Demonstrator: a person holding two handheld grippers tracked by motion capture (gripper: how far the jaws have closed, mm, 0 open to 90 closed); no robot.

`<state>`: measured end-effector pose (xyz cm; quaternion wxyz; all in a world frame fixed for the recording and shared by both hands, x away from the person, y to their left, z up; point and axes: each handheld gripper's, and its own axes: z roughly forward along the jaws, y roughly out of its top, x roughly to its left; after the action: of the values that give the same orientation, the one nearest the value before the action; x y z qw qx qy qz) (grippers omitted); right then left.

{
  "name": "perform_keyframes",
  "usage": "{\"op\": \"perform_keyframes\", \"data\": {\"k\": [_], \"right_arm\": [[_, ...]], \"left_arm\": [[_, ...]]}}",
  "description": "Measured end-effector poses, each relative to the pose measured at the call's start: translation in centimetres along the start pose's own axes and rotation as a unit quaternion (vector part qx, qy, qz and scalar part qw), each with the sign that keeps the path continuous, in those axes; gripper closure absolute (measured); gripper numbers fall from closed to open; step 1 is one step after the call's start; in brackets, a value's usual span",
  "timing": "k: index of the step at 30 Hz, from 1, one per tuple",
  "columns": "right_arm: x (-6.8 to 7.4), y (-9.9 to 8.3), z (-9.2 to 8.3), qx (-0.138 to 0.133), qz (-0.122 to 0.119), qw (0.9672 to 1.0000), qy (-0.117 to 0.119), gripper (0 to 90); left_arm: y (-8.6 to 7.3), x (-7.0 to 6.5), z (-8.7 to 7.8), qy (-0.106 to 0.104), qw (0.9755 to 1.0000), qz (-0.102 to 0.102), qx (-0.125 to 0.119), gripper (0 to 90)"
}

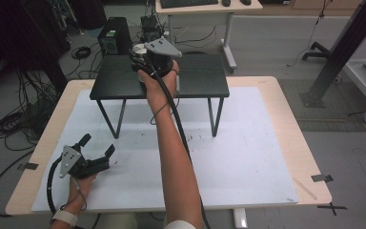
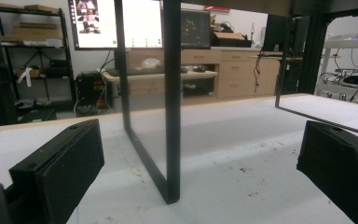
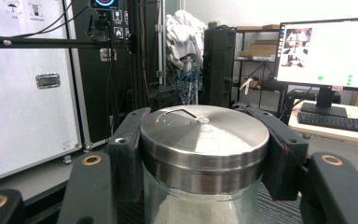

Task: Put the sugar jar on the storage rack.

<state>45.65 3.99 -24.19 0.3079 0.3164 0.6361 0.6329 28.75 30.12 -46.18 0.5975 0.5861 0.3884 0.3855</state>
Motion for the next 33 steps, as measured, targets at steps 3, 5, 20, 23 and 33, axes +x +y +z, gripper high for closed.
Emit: {"op": "perform_keyframes", "data": {"k": [3,5,20,23,33], "right_arm": [[-0.01,-0.11,0.25,0.001,0.000,1.0000,-0.001,43.1],[-0.05,-0.07,0.34,0.002,0.001,1.0000,-0.001,43.0],[0.06,-0.12,0.38,0.003,-0.004,1.0000,-0.003,43.0],[0.05,-0.13,0.40,0.002,-0.003,1.0000,-0.003,43.0],[0.03,-0.12,0.40,0.003,-0.004,1.0000,-0.002,43.0]], "left_arm": [[0.00,0.01,0.00,0.000,1.0000,0.000,0.000,0.6],[0.00,0.00,0.00,0.000,1.0000,0.000,0.000,0.6],[0.00,0.00,0.00,0.000,1.0000,0.000,0.000,0.5],[0.00,0.01,-0.01,0.000,1.0000,0.001,0.000,0.5],[0.00,0.00,-0.01,0.000,1.0000,0.000,0.000,0.5]]}}
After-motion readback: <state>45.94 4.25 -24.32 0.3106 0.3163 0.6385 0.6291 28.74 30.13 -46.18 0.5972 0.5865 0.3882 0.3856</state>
